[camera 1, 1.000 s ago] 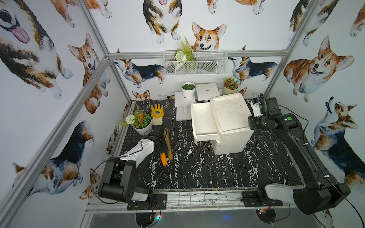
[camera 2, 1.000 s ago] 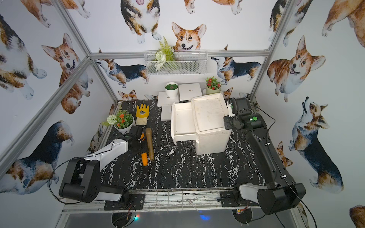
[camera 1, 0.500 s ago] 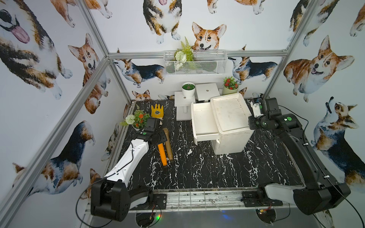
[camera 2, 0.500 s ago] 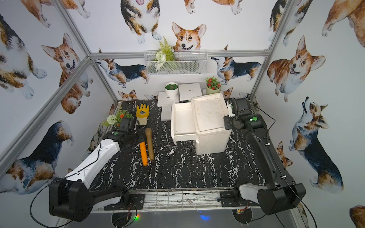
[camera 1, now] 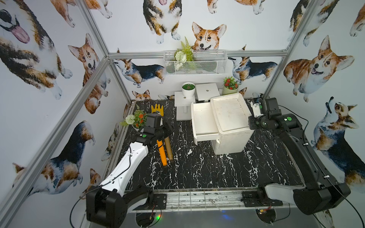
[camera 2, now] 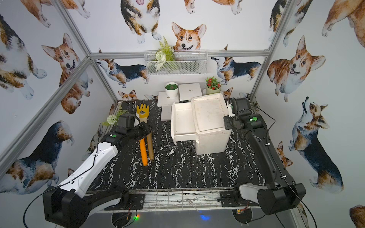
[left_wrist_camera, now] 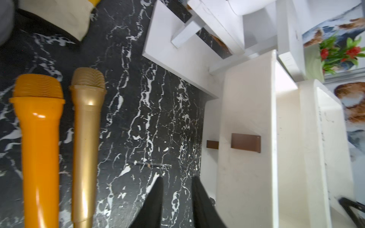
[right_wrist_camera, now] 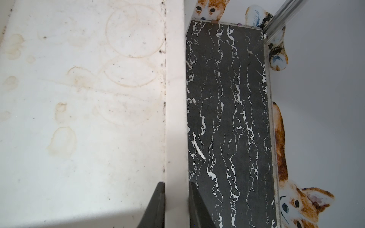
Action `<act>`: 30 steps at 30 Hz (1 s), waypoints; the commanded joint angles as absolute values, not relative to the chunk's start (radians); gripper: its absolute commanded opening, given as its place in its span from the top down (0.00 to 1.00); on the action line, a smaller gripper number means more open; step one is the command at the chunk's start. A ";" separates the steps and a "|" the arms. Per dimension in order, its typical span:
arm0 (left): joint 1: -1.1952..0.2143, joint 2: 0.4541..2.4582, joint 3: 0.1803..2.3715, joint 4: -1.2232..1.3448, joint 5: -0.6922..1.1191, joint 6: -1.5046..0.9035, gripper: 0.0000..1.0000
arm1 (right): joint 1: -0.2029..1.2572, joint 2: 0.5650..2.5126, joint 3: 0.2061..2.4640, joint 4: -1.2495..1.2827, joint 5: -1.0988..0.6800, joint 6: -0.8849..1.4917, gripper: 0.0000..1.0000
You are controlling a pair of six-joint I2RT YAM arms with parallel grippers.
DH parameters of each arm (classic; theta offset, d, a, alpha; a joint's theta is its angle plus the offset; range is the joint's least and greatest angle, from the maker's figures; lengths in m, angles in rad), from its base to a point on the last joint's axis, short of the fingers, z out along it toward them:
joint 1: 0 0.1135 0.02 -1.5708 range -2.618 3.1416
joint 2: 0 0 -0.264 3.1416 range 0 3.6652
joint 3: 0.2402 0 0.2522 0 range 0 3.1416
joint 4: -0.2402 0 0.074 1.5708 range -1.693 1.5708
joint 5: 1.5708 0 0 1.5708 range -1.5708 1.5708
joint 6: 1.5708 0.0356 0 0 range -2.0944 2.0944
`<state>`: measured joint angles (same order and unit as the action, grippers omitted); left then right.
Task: Take the microphone out of the drawer
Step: Close the drawer in the storage box.
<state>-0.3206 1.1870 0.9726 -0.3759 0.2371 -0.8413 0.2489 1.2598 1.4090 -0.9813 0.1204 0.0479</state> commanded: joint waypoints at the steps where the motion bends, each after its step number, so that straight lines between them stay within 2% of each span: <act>1: -0.372 1.209 0.973 -0.251 0.277 -0.898 1.00 | 0.256 1.282 1.392 -1.062 0.024 0.034 0.80; 10: -0.508 1.318 0.920 -0.055 0.318 -1.003 1.00 | 0.256 1.280 1.390 -1.061 0.027 0.032 0.80; 30: -0.623 1.460 1.057 -0.013 0.270 -1.005 1.00 | 0.257 1.288 1.392 -1.062 0.024 0.032 0.80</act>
<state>-0.6037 1.4212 1.0237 -0.0853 0.2497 -1.0058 0.2489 1.2629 1.4097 -0.9806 0.1207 0.0479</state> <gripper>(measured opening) 0.051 0.216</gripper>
